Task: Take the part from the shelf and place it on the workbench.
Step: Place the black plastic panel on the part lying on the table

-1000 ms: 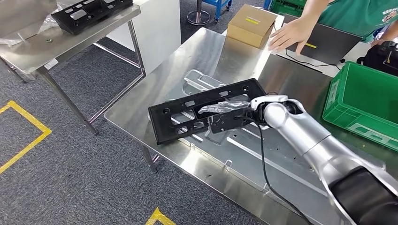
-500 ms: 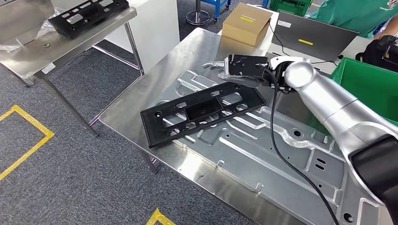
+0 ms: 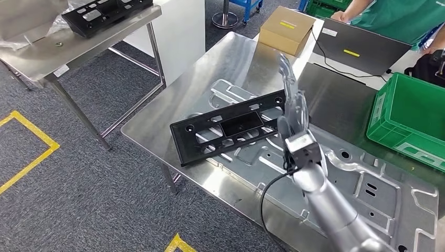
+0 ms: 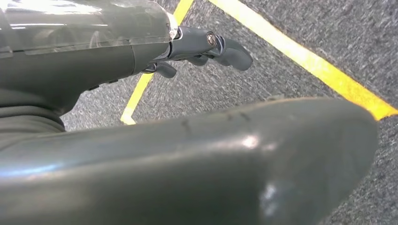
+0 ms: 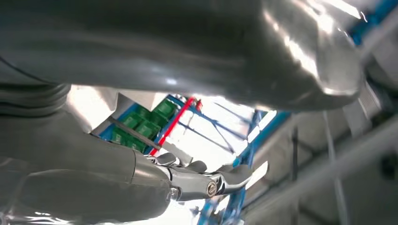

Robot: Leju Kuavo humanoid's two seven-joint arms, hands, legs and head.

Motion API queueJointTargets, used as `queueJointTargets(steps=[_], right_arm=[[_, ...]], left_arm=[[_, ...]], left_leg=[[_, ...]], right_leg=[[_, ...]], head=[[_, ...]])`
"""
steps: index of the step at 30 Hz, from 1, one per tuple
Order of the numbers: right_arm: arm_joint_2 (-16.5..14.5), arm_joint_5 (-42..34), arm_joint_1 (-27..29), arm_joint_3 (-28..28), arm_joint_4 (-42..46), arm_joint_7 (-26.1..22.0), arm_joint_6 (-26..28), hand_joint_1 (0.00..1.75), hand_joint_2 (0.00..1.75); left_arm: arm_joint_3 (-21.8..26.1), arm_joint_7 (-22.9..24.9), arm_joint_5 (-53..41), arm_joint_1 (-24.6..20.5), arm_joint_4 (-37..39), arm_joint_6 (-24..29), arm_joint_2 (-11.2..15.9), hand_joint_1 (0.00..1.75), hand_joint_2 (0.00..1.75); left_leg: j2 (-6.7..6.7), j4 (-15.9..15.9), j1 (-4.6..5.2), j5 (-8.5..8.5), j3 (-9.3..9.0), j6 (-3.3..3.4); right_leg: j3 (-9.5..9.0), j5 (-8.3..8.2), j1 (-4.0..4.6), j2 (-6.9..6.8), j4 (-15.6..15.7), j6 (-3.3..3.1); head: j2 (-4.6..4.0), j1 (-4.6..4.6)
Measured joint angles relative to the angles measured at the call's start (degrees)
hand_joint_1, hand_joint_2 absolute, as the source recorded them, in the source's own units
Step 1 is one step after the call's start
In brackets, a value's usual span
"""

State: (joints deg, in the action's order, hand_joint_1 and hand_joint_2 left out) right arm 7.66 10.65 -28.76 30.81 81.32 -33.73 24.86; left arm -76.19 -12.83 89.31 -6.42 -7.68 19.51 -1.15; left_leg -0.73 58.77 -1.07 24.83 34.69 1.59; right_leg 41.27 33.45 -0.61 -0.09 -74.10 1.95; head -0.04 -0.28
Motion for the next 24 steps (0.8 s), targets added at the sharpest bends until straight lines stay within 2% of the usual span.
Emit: queueJointTargets(steps=[1,2,4,5,6,8,10,12,14,15,16,17,18,20,22,24], right_arm=[[-0.83,0.45,2.49,-0.61,2.2,-0.7,1.07,0.0,0.0],[-1.7,1.0,4.68,-1.02,4.3,-1.27,2.06,0.0,0.0],[-3.25,1.86,8.03,-1.45,7.88,-1.79,3.56,0.0,0.0],[-4.0,2.15,9.31,-1.6,9.36,-1.82,4.15,0.0,0.0],[-4.65,2.43,10.44,-1.77,10.6,-1.79,4.66,0.0,0.0],[-5.82,3.14,12.48,-2.19,12.72,-1.64,5.56,0.0,0.0],[-6.82,3.94,14.2,-2.64,14.58,-1.47,6.0,0.0,0.0],[-7.72,4.43,15.34,-2.88,15.97,-1.43,6.07,0.0,0.0],[-8.24,4.54,16.23,-3.0,16.71,-1.43,6.07,0.0,0.0],[-8.37,4.56,16.67,-3.05,16.92,-1.42,6.07,0.0,0.0],[-8.48,4.56,17.02,-3.09,17.09,-1.42,6.06,0.0,0.0],[-8.6,4.5,17.29,-3.15,17.3,-1.41,6.0,0.0,0.0],[-8.74,4.42,17.49,-3.24,17.58,-1.41,5.91,0.0,0.0],[-9.07,4.45,17.9,-3.4,18.57,-1.42,5.75,0.0,0.0],[-9.37,5.2,18.39,-3.45,19.78,-1.42,5.75,0.0,0.0],[-9.59,6.3,18.88,-3.44,20.84,-1.28,5.82,0.0,0.0]], left_arm=[[0.0,-0.15,-0.02,0.0,0.0,-0.03,-0.1,0.0,0.0],[0.0,-0.34,-0.03,-0.04,0.0,-0.07,-0.23,0.0,0.0],[0.0,-0.64,-0.07,-0.18,-0.01,-0.15,-0.56,0.0,0.0],[0.0,-0.71,-0.09,-0.25,-0.01,-0.22,-0.75,0.0,0.0],[0.0,-0.69,-0.11,-0.29,-0.01,-0.28,-0.93,0.0,0.0],[0.0,-0.54,-0.21,-0.34,-0.01,-0.39,-1.2,0.0,0.0],[0.0,-0.27,-0.37,-0.39,-0.01,-0.37,-1.38,0.0,0.0],[0.0,-0.07,-0.49,-0.43,-0.01,-0.31,-1.45,0.0,0.0],[0.0,0.04,-0.51,-0.4,-0.01,-0.3,-1.48,0.0,0.0],[0.0,0.08,-0.51,-0.36,-0.01,-0.3,-1.49,0.0,0.0],[0.0,0.11,-0.51,-0.33,-0.01,-0.3,-1.49,0.0,0.0],[0.0,0.15,-0.51,-0.33,-0.01,-0.3,-1.5,0.0,0.0],[0.0,0.22,-0.51,-0.35,-0.01,-0.3,-1.5,0.0,0.0],[0.0,0.48,-0.49,-0.54,-0.01,-0.32,-1.55,0.0,0.0],[0.0,0.81,-0.33,-0.63,-0.01,-0.42,-1.67,0.0,0.0],[0.01,1.12,-0.11,-0.53,-0.01,-0.59,-1.82,0.0,0.0]], left_leg=[[-0.01,0.01,0.05,0.04,-0.03,0.01],[-0.02,0.01,0.12,0.09,-0.1,-0.02],[0.0,0.02,0.32,0.22,-0.26,-0.19],[0.03,0.03,0.42,0.27,-0.3,-0.39],[0.08,0.03,0.48,0.3,-0.31,-0.64],[0.2,-0.12,0.48,0.27,-0.4,-1.31],[0.33,0.57,0.44,0.93,-0.29,-1.93],[0.39,4.88,0.4,3.84,1.36,-2.34],[0.4,12.32,0.34,7.63,4.48,-2.67],[0.4,14.94,0.31,8.52,5.53,-2.83],[0.41,15.65,0.28,8.36,5.65,-2.94],[0.42,13.96,0.23,7.11,4.62,-2.99],[0.43,10.41,0.16,5.25,2.65,-2.98],[0.41,3.1,0.17,2.79,-1.17,-2.65],[0.36,0.4,0.36,2.47,-2.43,-2.02],[0.36,0.22,0.45,2.15,-2.36,-1.25]], right_leg=[[0.08,-0.66,0.0,0.0,0.01,-0.11],[-0.99,-2.28,0.02,0.0,2.3,-0.33],[-4.96,-5.88,0.27,-0.02,10.25,-1.09],[-6.48,-6.92,0.45,-0.05,13.36,-1.43],[-7.28,-7.29,0.65,-0.05,15.07,-1.68],[-7.43,-7.38,0.84,0.02,15.69,-1.97],[-7.74,-7.75,0.54,-0.01,16.26,-2.52],[-8.03,-8.06,0.24,-0.13,16.75,-3.12],[-7.98,-8.05,0.31,-0.13,16.71,-3.35],[-7.93,-8.05,0.33,-0.13,16.65,-3.36],[-7.88,-8.04,0.33,-0.11,16.55,-3.35],[-7.86,-8.01,0.31,-0.08,16.41,-3.31],[-7.84,-7.93,0.29,-0.03,16.2,-3.2],[-7.63,-7.65,0.4,0.06,15.57,-2.75],[-7.33,-7.53,0.56,0.08,15.14,-2.19],[-7.18,-7.53,0.49,0.08,15.02,-1.64]], head=[[0.0,0.0],[0.0,-0.01],[0.0,-0.02],[0.0,-0.03],[0.0,-0.04],[0.0,-0.05],[0.0,-0.07],[0.0,-0.17],[-0.01,-0.24],[-0.01,-0.23],[-0.01,-0.23],[-0.01,-0.24],[0.0,-0.24],[0.0,-0.22],[0.0,-0.15],[0.0,-0.14]])
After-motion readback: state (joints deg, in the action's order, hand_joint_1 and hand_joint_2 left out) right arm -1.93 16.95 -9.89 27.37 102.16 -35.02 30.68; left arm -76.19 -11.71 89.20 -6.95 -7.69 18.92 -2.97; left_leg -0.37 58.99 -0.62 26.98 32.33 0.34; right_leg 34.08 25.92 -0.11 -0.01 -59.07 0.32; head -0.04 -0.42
